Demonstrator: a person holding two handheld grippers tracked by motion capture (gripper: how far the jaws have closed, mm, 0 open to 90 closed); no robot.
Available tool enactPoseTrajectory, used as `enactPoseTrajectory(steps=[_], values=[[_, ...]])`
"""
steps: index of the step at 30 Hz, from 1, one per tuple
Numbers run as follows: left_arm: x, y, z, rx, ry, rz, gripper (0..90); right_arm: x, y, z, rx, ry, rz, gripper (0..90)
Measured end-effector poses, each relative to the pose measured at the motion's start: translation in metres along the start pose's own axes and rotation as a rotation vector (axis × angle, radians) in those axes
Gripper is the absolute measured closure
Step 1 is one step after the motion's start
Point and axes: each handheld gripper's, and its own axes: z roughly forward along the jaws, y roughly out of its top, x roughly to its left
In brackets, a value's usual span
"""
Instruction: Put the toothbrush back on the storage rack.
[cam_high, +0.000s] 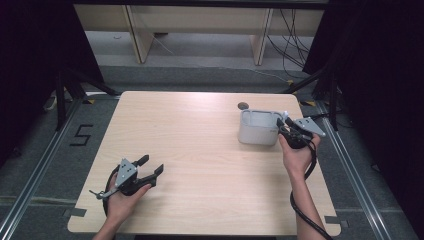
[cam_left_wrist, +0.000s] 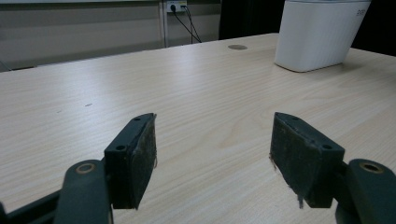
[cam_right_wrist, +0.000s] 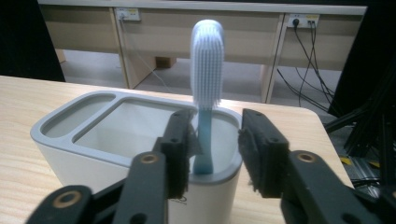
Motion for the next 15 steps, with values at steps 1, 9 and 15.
enactPoseTrajectory(steps=[1,9,15], values=[[0.0,0.0,0.0,0.0,0.0,-0.001,31.0,0.001,0.0,-0.001,0.004,0.003,0.021,59.2],[0.0,0.0,0.0,-0.001,-0.001,-0.003,31.0,0.003,-0.003,-0.008,0.027,0.003,0.033,50.8],[0.0,0.0,0.0,0.0,-0.001,-0.004,31.0,0.002,-0.007,-0.013,0.022,0.011,0.005,48.4]])
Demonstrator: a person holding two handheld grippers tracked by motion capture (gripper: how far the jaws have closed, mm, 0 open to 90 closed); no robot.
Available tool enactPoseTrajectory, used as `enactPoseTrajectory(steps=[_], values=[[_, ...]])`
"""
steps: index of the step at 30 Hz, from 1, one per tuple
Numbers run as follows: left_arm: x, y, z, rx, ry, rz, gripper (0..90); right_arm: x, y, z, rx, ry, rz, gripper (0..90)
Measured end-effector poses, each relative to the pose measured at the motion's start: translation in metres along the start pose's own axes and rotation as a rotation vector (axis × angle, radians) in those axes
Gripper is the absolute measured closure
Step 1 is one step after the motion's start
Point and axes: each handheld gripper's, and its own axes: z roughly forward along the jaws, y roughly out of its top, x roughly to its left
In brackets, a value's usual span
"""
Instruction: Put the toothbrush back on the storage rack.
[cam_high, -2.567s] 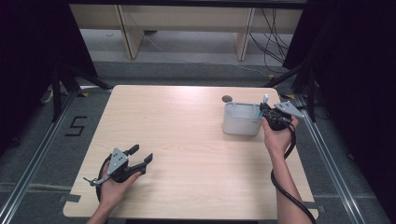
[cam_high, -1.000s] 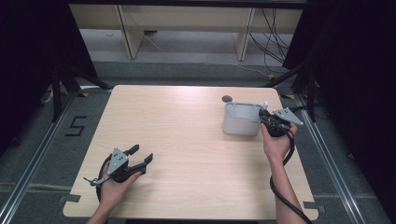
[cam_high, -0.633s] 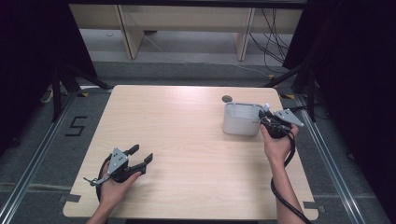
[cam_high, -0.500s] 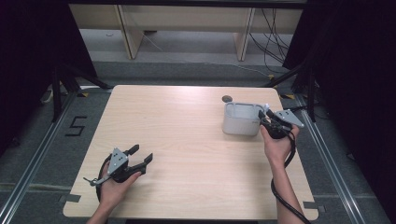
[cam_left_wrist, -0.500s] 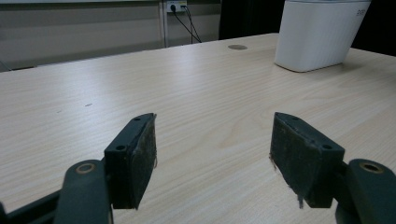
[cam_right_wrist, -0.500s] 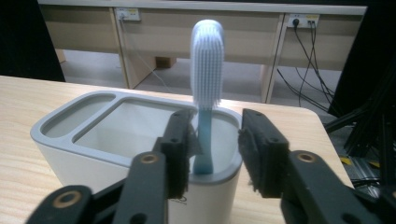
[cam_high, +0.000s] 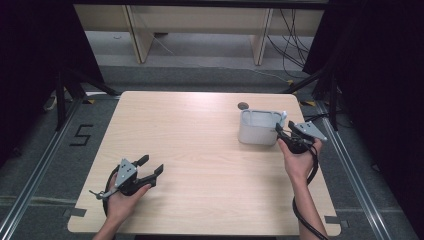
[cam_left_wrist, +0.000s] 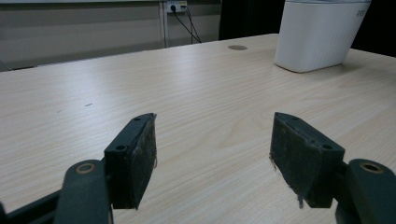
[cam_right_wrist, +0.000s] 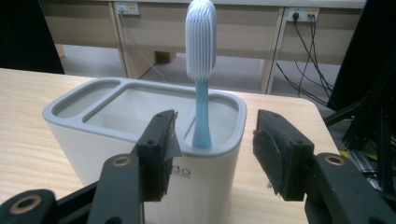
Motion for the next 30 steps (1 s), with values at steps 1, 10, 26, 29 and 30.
enactPoseTrajectory(steps=[1,10,26,29,30], values=[[0.0,0.0,0.0,0.0,0.0,0.0,31.0,0.001,0.0,-0.002,0.017,-0.003,0.015,48.2],[0.0,0.0,0.0,0.0,0.002,-0.004,31.1,0.002,-0.006,-0.014,0.016,0.002,0.019,47.0],[0.0,0.0,-0.001,-0.002,0.001,-0.008,31.0,0.002,-0.023,-0.035,0.057,0.027,0.013,46.3],[0.0,0.0,-0.001,-0.005,0.002,-0.009,31.0,0.004,-0.028,-0.041,0.066,0.036,0.015,46.3],[0.0,0.0,-0.001,-0.006,0.001,-0.009,31.0,0.003,-0.03,-0.044,0.074,0.029,-0.006,46.3]])
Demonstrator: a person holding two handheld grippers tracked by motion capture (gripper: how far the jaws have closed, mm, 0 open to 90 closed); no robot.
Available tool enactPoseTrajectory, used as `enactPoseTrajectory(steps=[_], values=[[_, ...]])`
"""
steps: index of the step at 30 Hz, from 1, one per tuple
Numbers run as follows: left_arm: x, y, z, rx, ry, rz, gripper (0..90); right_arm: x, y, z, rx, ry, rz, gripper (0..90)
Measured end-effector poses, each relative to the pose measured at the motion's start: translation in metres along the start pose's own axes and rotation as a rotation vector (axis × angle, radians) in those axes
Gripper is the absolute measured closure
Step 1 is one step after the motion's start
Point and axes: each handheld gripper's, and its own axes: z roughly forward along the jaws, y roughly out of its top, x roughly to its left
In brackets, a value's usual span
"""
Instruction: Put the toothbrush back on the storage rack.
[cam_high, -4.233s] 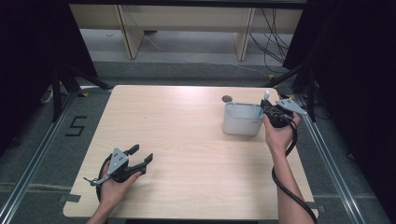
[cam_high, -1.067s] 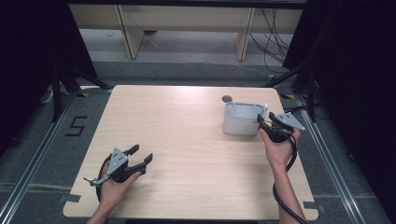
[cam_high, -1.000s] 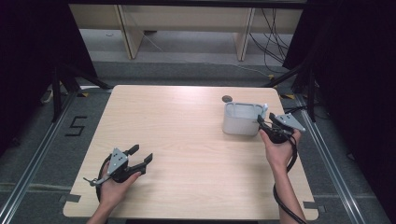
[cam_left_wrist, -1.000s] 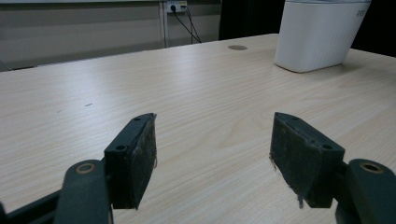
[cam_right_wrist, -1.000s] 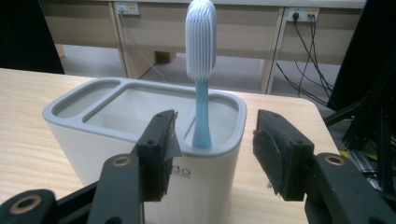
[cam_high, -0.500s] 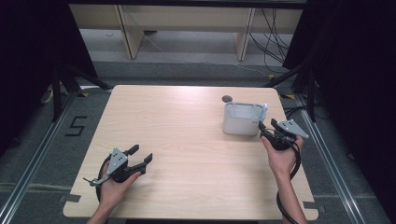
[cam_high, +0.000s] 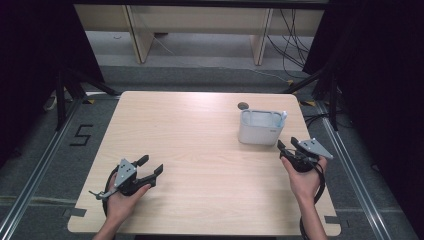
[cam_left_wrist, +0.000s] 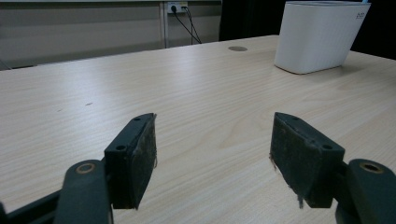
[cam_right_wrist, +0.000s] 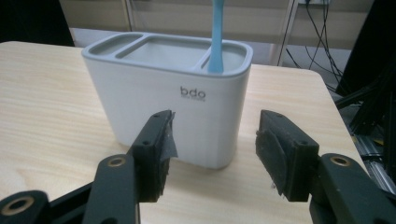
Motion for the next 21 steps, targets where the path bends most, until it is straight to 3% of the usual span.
enactPoseTrajectory(steps=[1,6,7,9,11,12,14,20,21], values=[[0.0,0.0,0.001,-0.01,-0.003,-0.002,31.0,0.0,-0.002,0.0,-0.017,0.006,0.002,46.3],[0.0,-0.001,0.002,-0.023,-0.01,-0.004,31.0,0.004,-0.013,-0.01,0.005,0.008,0.023,46.2],[0.0,-0.001,0.002,-0.024,-0.01,-0.004,31.0,0.001,-0.014,-0.01,-0.007,0.014,-0.014,46.2],[0.0,-0.001,0.002,-0.023,-0.009,-0.003,31.0,0.004,-0.018,-0.015,0.016,0.019,0.013,45.9],[0.0,-0.001,0.001,-0.021,-0.009,-0.001,31.0,0.003,-0.02,-0.019,0.021,0.035,-0.003,45.6],[0.0,-0.001,0.001,-0.02,-0.007,0.0,31.1,0.002,-0.022,-0.021,0.026,0.02,-0.013,45.5],[0.0,-0.001,0.002,-0.022,-0.008,0.006,31.1,0.002,-0.025,-0.025,0.017,0.021,0.01,45.3],[0.0,-0.001,0.002,-0.026,-0.006,0.001,31.1,-0.001,-0.037,-0.036,0.024,0.025,-0.005,45.3],[0.0,-0.001,0.002,-0.026,-0.005,0.001,31.1,0.0,-0.04,-0.038,0.025,0.029,0.013,45.3]])
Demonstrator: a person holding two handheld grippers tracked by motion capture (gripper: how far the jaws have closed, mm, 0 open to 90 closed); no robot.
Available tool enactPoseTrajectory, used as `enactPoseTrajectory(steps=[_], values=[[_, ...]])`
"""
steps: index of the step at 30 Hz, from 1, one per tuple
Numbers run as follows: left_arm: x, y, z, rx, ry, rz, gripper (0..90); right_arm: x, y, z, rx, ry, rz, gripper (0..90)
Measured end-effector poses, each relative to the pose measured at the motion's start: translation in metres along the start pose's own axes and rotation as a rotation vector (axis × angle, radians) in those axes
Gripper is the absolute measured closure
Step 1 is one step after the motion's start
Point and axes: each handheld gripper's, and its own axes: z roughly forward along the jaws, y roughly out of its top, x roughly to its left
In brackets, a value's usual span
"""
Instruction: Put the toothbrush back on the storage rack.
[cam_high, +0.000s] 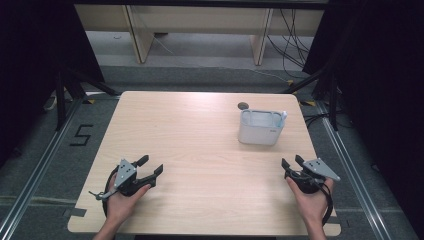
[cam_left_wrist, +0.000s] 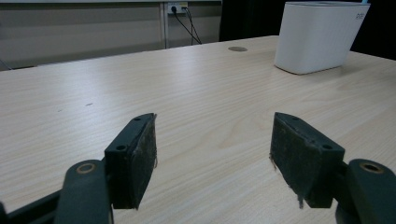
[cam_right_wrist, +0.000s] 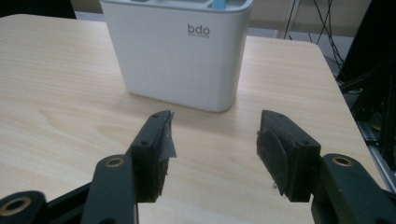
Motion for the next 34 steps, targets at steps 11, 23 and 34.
enactPoseTrajectory(steps=[11,23,34], values=[[-0.001,0.0,-0.001,0.008,0.0,-0.001,31.2,0.004,-0.025,-0.013,0.027,-0.011,0.027,45.4],[-0.001,0.0,-0.004,0.009,0.022,-0.016,32.2,0.007,-0.031,-0.011,-0.039,-0.01,0.043,46.0],[-0.002,-0.001,-0.003,-0.018,0.025,-0.011,32.1,0.006,-0.034,-0.011,-0.09,-0.029,-0.006,46.3]])
